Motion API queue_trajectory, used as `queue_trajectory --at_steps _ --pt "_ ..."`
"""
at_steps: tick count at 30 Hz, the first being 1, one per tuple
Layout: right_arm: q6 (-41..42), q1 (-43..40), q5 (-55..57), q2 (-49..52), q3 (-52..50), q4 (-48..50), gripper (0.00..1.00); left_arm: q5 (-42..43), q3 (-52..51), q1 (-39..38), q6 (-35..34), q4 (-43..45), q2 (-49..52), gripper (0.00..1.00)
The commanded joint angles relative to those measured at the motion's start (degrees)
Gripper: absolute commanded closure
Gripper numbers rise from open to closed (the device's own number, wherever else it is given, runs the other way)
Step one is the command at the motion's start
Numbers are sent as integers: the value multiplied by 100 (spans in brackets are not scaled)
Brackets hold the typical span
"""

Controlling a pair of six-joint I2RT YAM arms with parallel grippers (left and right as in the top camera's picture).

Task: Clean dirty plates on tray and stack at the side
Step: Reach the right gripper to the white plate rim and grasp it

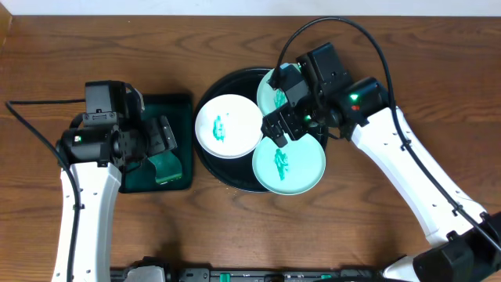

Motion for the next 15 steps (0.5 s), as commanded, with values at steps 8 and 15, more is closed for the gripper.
queue_trajectory --at_steps 8,15 --pt "892 92 -166 761 0 293 1 -9 118 -7 31 28 -4 18" --pt "1729 98 -190 1482 0 787 19 -9 118 -7 31 46 -4 17"
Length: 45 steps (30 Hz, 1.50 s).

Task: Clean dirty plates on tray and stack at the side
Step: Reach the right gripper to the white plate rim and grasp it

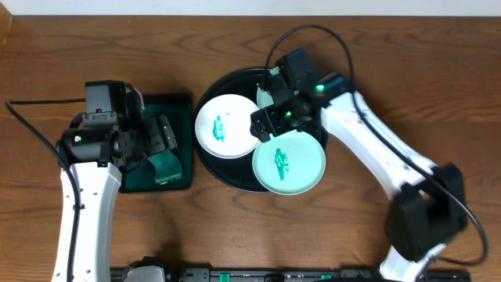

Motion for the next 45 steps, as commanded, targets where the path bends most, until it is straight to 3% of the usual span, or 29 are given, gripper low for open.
queue_trajectory --at_steps 1,7,11,27,45 --pt "695 33 -55 50 9 260 22 -9 116 -7 28 13 -4 17" --pt "1759 59 258 90 9 726 27 -9 116 -7 28 15 -4 18" --pt "2273 68 262 380 9 815 35 -9 116 -7 28 13 -4 18" --pt "2277 315 125 1178 9 1001 44 -9 116 -7 28 11 -4 18" --pt "2516 197 754 1193 9 1248 41 -9 116 -7 28 13 -4 17"
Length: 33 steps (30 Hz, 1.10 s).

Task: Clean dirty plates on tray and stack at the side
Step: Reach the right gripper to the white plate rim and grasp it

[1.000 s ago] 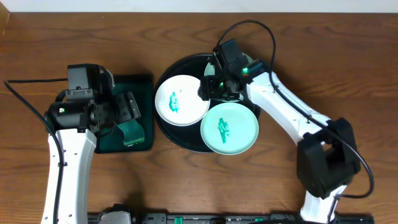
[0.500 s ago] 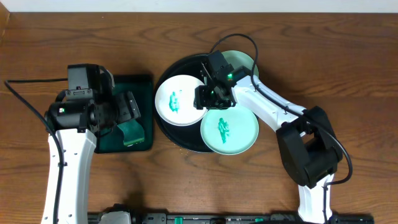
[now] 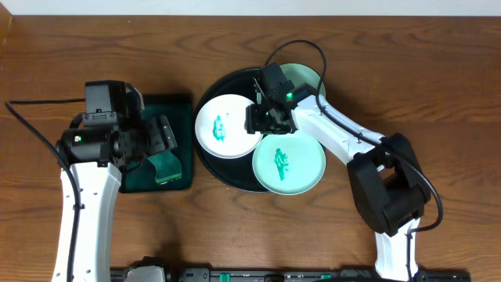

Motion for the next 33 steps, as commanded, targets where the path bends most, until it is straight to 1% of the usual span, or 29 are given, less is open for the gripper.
queue_trajectory --at_steps 1,11,14,20,25,28,30,33 --pt "136 -87 212 94 35 0 41 -9 118 -7 28 2 -4 18" --pt "131 -101 212 293 35 297 43 -9 116 -7 28 0 -4 18" --pt "133 -92 212 319 35 343 46 -9 116 -7 28 2 -4 17" --pt "144 -92 210 452 35 343 62 -9 116 -7 28 0 -4 18" --pt "157 -76 81 638 35 341 69 -11 116 -7 31 0 -4 17" --pt "157 -70 87 671 35 396 79 -11 116 -7 31 0 -4 18" --pt "160 -70 85 671 35 437 90 -9 116 -7 31 2 -4 17" --pt "157 -83 87 671 35 417 99 -9 118 -7 28 4 -4 18"
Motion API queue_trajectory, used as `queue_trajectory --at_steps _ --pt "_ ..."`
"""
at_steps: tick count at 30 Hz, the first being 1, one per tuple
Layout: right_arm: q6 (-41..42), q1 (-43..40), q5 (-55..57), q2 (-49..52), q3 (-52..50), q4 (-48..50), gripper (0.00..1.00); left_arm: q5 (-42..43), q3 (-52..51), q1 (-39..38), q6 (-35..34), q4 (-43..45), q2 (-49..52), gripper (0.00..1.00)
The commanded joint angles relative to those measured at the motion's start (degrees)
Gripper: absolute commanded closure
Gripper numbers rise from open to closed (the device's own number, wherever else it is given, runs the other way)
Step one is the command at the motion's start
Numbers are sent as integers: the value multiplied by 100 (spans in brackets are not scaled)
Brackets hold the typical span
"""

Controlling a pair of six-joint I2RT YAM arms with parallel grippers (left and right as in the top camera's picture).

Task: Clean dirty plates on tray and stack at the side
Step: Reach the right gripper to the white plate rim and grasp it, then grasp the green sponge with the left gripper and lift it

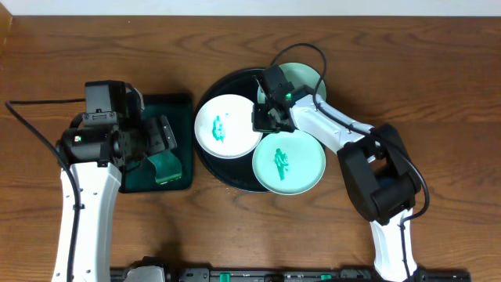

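A black round tray holds three plates. A white plate smeared green lies at its left. A mint plate with a green smear lies at the front right, and a second mint plate at the back right. My right gripper is down where the three plates meet; its jaws are hidden under the wrist. My left gripper hovers over a dark green tray, just above a green sponge; its grip is unclear.
The wooden table surrounds both trays. The right arm arches over the right side of the black tray, with its cable looped above the back plate.
My right gripper has shifted a little to the right and stays low at the meeting of the plates; the arm behind it has folded closer. Plates and left arm are unchanged.
My right gripper was first over the right of the tray, covering much of the back mint plate. Then it stood further left, then at the white plate's right rim, uncovering the back plate. It remains there now. The left arm stayed over the sponge throughout.
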Motion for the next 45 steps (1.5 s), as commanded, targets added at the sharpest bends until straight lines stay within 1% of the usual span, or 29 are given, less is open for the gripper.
queue_trajectory --at_steps 1,5,6,7,8,9,10,11,15,17,18,19,20,24,25,33,38,43,44,45 --pt "-4 35 -76 175 13 -2 99 -11 118 -7 28 2 -4 17" --pt "-7 35 -79 175 13 -63 99 -13 116 -7 31 -17 -4 18" --pt "-7 35 -79 175 13 -107 99 -24 111 -7 33 -17 -2 31" --pt "-9 35 -79 175 13 -144 99 -66 94 -4 31 -11 2 49" --pt "-15 35 -79 175 13 -179 99 -164 68 -4 28 7 17 65" --pt "-28 35 -79 175 13 -216 99 -339 46 -4 28 11 59 65" --pt "-28 35 -79 175 13 -247 99 -483 42 -4 24 7 127 46" --pt "-28 35 -79 175 13 -271 99 -614 42 -4 7 -2 229 37" --pt "-28 35 -81 175 13 -323 99 -704 42 0 9 -15 719 37" --pt "-28 35 -81 175 13 -341 99 -745 42 7 11 -11 1132 36" --pt "-28 35 -83 175 13 -350 99 -745 42 7 9 -11 1318 37" --pt "-28 35 -83 175 13 -356 99 -745 42 7 9 -9 1508 43" --pt "-28 35 -81 175 13 -363 99 -743 42 7 9 -11 1683 46" --pt "-31 35 -83 175 13 -407 99 -605 42 7 9 -42 2330 52" --pt "-33 35 -81 175 13 -426 99 -511 42 7 9 -57 2470 56" --pt "-140 35 -101 175 13 -518 99 -372 42 7 -15 118 3209 56" --pt "-142 35 -122 175 13 -579 99 -376 42 22 -35 481 3512 55" --pt "-334 28 -295 175 13 -640 99 -378 42 44 -37 863 3633 55" --pt "-334 22 -297 175 13 -660 99 -376 42 44 -37 916 3633 59" --pt "-334 20 -295 175 13 -680 99 -376 42 44 -37 970 3633 67"
